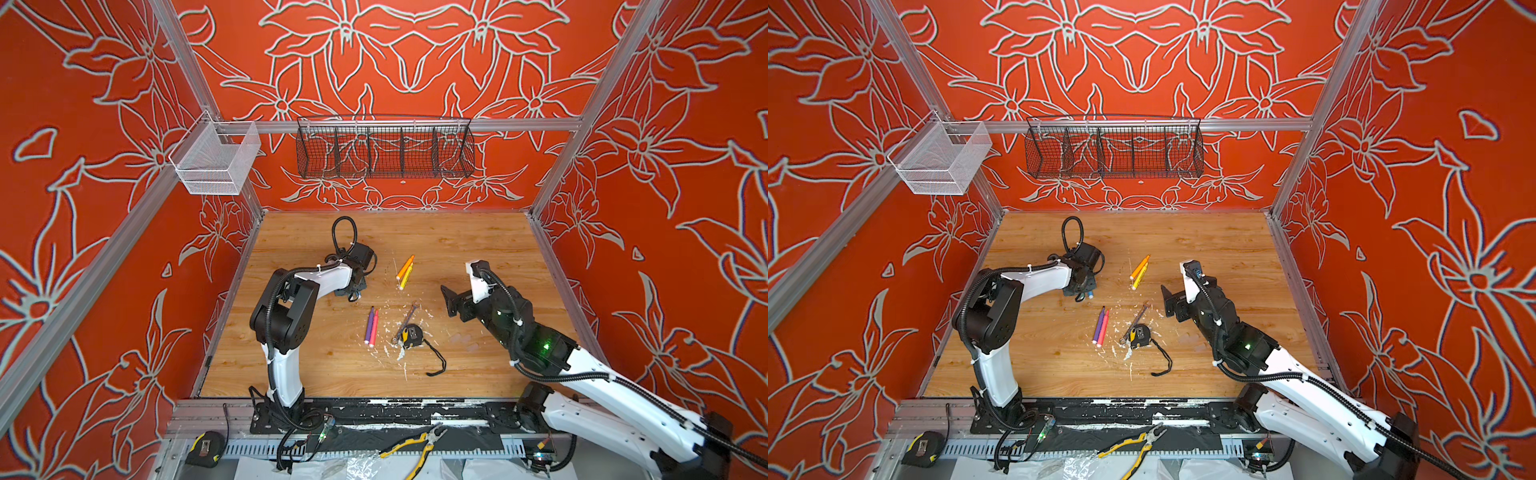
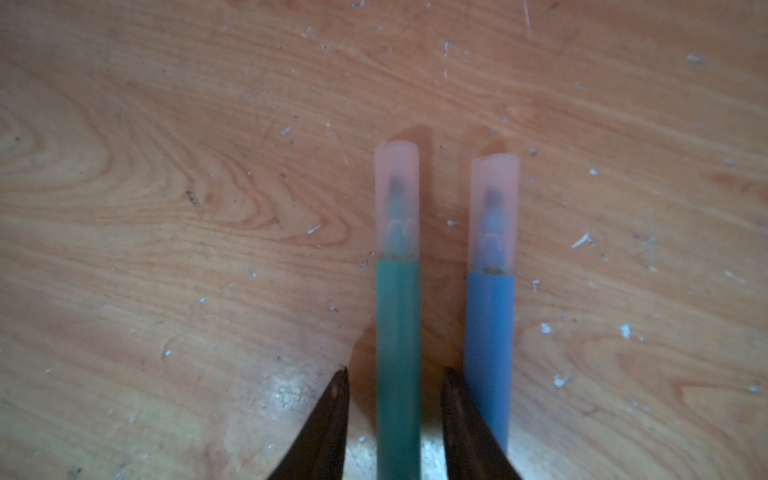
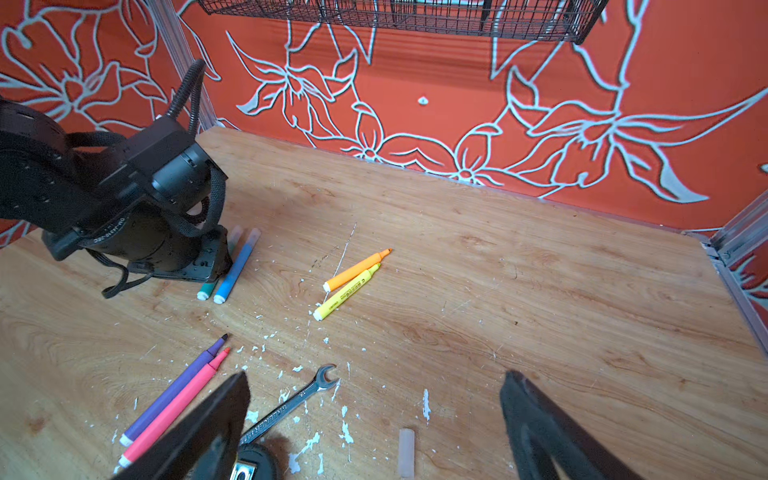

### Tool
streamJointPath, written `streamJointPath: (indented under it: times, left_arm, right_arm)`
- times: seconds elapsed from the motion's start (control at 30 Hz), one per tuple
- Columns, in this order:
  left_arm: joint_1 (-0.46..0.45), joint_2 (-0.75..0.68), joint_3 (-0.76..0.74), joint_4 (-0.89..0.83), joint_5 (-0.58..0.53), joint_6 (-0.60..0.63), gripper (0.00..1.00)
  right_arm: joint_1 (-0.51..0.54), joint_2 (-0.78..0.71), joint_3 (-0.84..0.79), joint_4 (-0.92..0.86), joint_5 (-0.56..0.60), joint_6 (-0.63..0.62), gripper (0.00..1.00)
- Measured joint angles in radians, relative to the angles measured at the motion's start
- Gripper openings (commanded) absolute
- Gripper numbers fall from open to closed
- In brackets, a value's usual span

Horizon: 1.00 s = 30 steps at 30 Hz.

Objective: Insert the pens into the pen caps
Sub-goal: 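Release the green marker and move the left gripper over the purple highlighter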

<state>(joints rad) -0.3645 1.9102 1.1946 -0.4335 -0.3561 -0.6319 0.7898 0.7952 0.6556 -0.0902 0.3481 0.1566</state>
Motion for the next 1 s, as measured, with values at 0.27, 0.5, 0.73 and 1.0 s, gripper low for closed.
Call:
streamJointPath:
  times: [0.27,0.5,0.73,1.0]
  left_arm:
    - [-0.027,-0.105,-0.003,-0.152,0.012,0.001,0.37]
    - [-0.282,-0.394,-0.078,-0.295,-0.045,-0.024,0.37]
    - [-0.423,-0.621,-0.263,-0.314,0.02,-0.021,0.41]
    - [-0.43,-0.711,-0.393,-0.185,0.134,0.041,0.41]
  right_arm:
    - [-0.004,-0.001,0.0,0.001,0.01,-0.009,0.97]
    - [-0.013,-0.04,-0.002,0.0,0.029,-0.015,0.98]
    - [-0.023,-0.048,-0.002,0.0,0.033,-0.015,0.97]
    - [-0.027,-0.069,-0.014,-0.003,0.036,-0.014,0.98]
